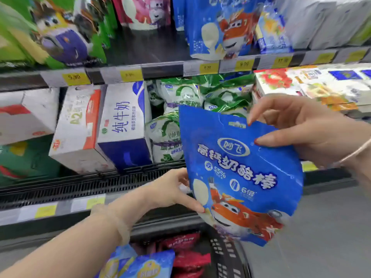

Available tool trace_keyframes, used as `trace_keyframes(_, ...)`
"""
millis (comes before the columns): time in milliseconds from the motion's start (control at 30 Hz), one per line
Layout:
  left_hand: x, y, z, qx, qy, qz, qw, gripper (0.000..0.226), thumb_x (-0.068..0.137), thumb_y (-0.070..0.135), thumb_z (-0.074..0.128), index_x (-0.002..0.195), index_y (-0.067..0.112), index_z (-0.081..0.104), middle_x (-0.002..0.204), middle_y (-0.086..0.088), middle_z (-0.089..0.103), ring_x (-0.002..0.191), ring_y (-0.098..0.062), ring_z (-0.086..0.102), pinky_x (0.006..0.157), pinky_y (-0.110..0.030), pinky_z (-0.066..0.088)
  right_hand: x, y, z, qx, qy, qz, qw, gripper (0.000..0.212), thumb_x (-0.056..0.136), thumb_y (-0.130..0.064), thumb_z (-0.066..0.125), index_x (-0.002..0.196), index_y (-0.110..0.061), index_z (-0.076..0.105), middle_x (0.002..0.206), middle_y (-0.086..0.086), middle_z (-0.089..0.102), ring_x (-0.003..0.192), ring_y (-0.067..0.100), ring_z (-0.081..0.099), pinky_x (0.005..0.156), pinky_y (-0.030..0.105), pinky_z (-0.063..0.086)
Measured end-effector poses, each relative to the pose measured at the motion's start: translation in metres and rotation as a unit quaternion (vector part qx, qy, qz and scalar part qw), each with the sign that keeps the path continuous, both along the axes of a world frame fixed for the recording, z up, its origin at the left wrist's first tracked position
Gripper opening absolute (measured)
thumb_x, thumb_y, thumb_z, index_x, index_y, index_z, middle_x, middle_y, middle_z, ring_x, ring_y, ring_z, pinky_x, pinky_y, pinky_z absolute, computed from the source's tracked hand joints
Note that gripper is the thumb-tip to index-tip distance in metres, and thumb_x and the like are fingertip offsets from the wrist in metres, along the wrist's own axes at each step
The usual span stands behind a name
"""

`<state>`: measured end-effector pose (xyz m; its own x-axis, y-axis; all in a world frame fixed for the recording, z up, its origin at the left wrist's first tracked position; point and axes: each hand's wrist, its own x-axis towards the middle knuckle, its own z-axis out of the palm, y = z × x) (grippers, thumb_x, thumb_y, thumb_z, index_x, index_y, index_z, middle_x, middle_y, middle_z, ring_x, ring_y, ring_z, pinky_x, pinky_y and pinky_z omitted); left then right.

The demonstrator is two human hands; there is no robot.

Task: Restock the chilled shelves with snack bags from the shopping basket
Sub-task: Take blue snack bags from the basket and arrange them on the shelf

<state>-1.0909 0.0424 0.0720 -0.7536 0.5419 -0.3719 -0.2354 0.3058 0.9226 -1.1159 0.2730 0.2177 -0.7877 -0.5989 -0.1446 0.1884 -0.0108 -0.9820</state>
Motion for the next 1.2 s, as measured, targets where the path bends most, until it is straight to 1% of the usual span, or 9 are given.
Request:
trace_keyframes(100,-0.002,0.000,0.033,0.106,-0.086,0.022,0.990,0.046,0.048,-0.003,0.080,0.086,0.022,0.073,0.088,0.007,0.076,0.084,-0.006,0.069,0.075,-0.019,0.052,-0.018,-0.001,0.020,-0.079,0.007,-0.026,0.997,0.032,0.053,-0.007,0.071,0.080,-0.024,0.070,0.069,0.005,0.069,0.062,0.020,0.071,0.056,0.030,0.059)
trace_keyframes(267,-0.017,0.013,0.068,0.209,-0.126,0.056,0.968,0.061,0.047,0.004,0.080,0.103,0.024,0.069,0.103,-0.007,0.074,0.091,-0.024,0.069,0.078,-0.038,0.055,-0.054,-0.005,0.037,-0.153,0.002,-0.150,0.977,0.045,0.044,-0.011,0.071,0.086,-0.026,0.071,0.065,0.003,0.071,0.055,0.015,0.070,0.050,0.022,0.056)
trace_keyframes(467,-0.069,0.025,0.116,0.206,-0.023,0.208,0.956,0.063,0.038,0.003,0.085,0.098,0.010,0.067,0.097,-0.016,0.074,0.082,-0.030,0.072,0.064,-0.034,0.057,-0.113,-0.005,0.059,-0.190,-0.055,-0.217,0.956,0.036,0.058,-0.022,0.061,0.093,-0.018,0.068,0.067,0.000,0.074,0.056,0.012,0.070,0.048,0.022,0.056)
trace_keyframes(567,-0.094,0.026,0.135,0.158,0.045,0.286,0.944,0.054,0.041,0.002,0.083,0.091,0.014,0.067,0.083,-0.007,0.077,0.068,-0.019,0.073,0.051,-0.025,0.054,-0.129,0.001,0.064,-0.215,-0.093,-0.138,0.962,0.043,0.061,-0.048,0.063,0.096,-0.025,0.074,0.095,0.001,0.076,0.079,0.017,0.073,0.065,0.034,0.059)
trace_keyframes(667,-0.116,0.029,0.138,0.118,0.091,0.359,0.921,0.052,0.049,-0.005,0.085,0.091,0.016,0.063,0.073,0.004,0.076,0.057,-0.008,0.069,0.046,-0.017,0.049,-0.138,0.015,0.056,-0.144,-0.026,-0.087,0.985,0.054,0.054,-0.047,0.078,0.104,-0.030,0.068,0.103,-0.004,0.073,0.081,0.010,0.072,0.060,0.026,0.056)
trace_keyframes(833,-0.156,0.044,0.141,0.106,0.169,0.377,0.905,0.043,0.056,-0.003,0.081,0.085,0.025,0.066,0.078,0.009,0.076,0.066,-0.005,0.071,0.051,-0.017,0.053,-0.161,0.022,0.026,0.123,0.125,-0.123,0.977,0.070,0.057,0.011,0.080,0.106,-0.030,0.050,0.105,0.000,0.066,0.080,0.002,0.069,0.067,0.016,0.056)
trace_keyframes(967,-0.191,0.063,0.145,0.098,0.221,0.350,0.905,0.052,0.059,-0.010,0.078,0.090,0.027,0.058,0.077,0.016,0.075,0.069,0.002,0.069,0.056,-0.013,0.052,-0.193,0.021,0.013,0.164,0.195,-0.205,0.945,0.083,0.053,0.010,0.082,0.120,-0.013,0.039,0.111,0.002,0.062,0.099,0.015,0.062,0.087,0.026,0.054)
trace_keyframes(1133,-0.228,0.064,0.142,0.069,0.253,0.332,0.906,0.054,0.063,-0.006,0.078,0.095,0.029,0.053,0.089,0.017,0.067,0.071,0.010,0.066,0.057,-0.006,0.049,-0.230,0.022,-0.003,0.156,0.227,-0.239,0.931,0.085,0.051,0.007,0.084,0.120,-0.008,0.038,0.098,-0.010,0.059,0.090,0.009,0.059,0.070,0.012,0.051)
trace_keyframes(1200,-0.237,0.061,0.139,0.057,0.257,0.323,0.909,0.053,0.065,-0.005,0.077,0.097,0.030,0.053,0.092,0.017,0.067,0.073,0.011,0.066,0.058,-0.006,0.049,-0.240,0.021,-0.006,0.180,0.255,-0.235,0.921,0.087,0.049,0.002,0.086,0.120,-0.011,0.037,0.095,-0.020,0.055,0.091,0.009,0.059,0.081,0.019,0.052)
